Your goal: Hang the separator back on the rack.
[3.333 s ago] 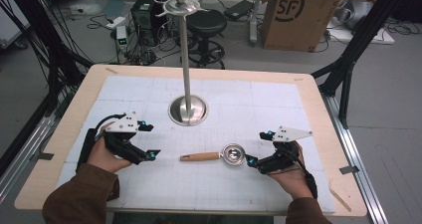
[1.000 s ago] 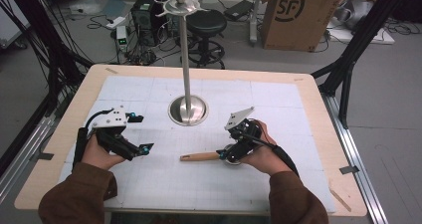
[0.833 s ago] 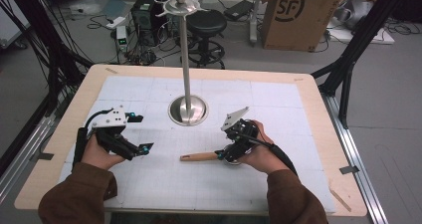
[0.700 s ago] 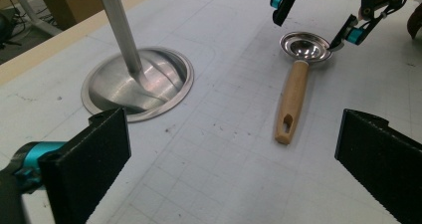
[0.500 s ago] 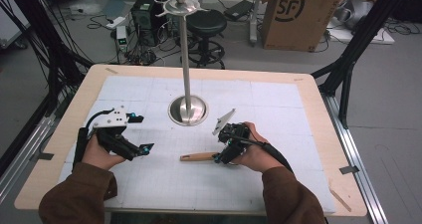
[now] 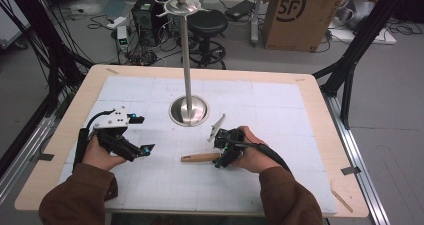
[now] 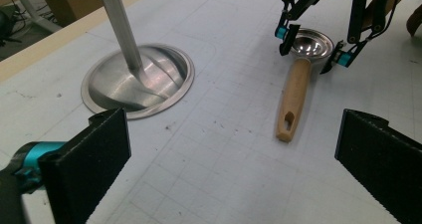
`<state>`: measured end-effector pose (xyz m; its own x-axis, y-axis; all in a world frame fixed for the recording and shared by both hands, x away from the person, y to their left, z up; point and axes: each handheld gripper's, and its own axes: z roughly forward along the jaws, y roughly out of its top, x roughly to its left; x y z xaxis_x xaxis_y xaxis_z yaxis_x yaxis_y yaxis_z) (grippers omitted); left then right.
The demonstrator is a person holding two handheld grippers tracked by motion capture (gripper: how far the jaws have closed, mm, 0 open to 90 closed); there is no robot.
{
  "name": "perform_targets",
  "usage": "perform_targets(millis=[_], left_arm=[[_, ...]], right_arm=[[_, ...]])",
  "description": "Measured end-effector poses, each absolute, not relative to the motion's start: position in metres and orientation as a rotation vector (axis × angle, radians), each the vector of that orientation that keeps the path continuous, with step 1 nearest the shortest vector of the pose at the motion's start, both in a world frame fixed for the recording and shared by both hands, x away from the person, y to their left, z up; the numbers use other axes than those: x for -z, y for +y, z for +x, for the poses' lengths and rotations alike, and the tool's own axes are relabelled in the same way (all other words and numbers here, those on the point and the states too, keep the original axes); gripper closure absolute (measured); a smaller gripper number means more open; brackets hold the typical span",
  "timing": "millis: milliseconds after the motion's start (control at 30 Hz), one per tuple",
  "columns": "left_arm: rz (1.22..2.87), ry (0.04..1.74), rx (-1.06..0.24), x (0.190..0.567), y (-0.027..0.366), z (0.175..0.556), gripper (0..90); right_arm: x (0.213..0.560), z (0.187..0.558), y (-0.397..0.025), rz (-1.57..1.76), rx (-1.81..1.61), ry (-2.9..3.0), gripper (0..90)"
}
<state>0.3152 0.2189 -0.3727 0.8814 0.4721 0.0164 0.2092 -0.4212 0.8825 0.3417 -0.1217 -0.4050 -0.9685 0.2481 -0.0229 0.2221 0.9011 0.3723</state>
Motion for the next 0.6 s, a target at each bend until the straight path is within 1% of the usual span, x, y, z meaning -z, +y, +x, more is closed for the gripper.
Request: perform_targets(millis=[167,367,467,567,600], left_arm=[[2.016,0.494,-0.318,0.373,0.218,0.315,1.6],[2.015,0.489,-0.320,0.372,0.220,0.315,1.6],[2.014,0.491,-0.321,0.373,0.219,0.315,1.6],[2.015,0.488,-0.318,0.373,0.218,0.315,1.6],[2.013,0.488,-0.317,0.373,0.218,0.315,1.6]], right_arm=[[0.409,0.342,-0.114,0.346,-0.472,2.998,40.8],[0.410,0.343,-0.107,0.337,-0.440,3.002,43.6],[0.409,0.344,-0.108,0.353,-0.427,3.004,46.7],[0.409,0.344,-0.108,0.363,-0.396,3.014,53.1],[0.410,0.344,-0.108,0.365,-0.394,3.014,53.1]])
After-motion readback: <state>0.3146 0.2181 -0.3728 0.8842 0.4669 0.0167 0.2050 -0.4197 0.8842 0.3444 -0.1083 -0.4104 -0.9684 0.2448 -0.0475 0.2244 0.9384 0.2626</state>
